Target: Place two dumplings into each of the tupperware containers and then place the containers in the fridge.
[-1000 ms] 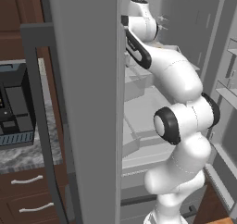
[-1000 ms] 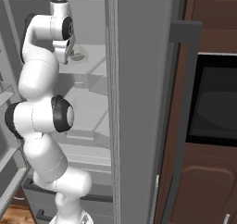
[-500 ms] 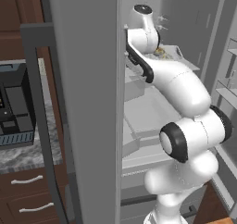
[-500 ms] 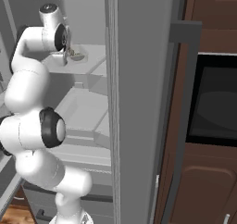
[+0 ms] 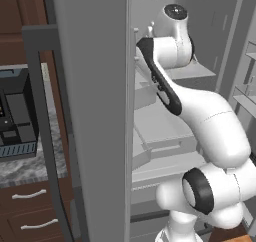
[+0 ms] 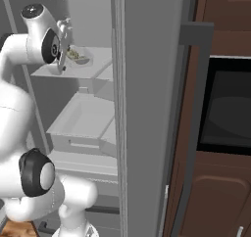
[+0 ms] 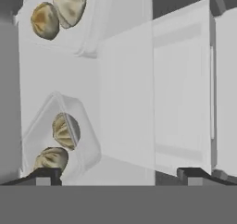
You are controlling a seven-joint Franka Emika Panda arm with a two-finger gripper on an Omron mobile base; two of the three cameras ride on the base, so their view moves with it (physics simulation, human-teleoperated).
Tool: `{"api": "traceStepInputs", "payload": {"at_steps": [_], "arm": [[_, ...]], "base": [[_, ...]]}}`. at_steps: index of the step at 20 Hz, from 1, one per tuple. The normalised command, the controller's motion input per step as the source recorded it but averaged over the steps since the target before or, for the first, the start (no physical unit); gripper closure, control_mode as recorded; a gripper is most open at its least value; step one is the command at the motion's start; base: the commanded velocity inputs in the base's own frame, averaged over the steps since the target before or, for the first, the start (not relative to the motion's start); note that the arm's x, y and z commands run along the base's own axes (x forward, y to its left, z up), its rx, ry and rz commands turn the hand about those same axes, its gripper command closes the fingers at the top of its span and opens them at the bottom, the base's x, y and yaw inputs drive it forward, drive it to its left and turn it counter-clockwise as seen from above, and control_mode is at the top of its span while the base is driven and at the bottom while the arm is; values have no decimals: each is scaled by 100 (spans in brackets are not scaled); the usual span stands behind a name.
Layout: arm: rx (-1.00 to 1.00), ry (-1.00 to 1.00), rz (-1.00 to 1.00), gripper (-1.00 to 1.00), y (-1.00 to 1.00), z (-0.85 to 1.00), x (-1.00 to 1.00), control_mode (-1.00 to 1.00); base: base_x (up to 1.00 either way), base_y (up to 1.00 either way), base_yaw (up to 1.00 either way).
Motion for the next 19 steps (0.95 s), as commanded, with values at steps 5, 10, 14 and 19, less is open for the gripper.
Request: {"api": "traceStepInputs", "payload": {"at_steps": [5, 10, 14, 19], "arm": [[-1, 6, -8, -100, -35, 25, -100, -100], [-1, -4, -3, -100, -48, -42, -100, -100], [0, -2, -2, -100, -25, -45, -100, -100], [0, -3, -1, -100, 0, -57, -100, -100]], "base": [[0, 0, 0], [0, 0, 0], [0, 0, 0], [0, 0, 0]]}}
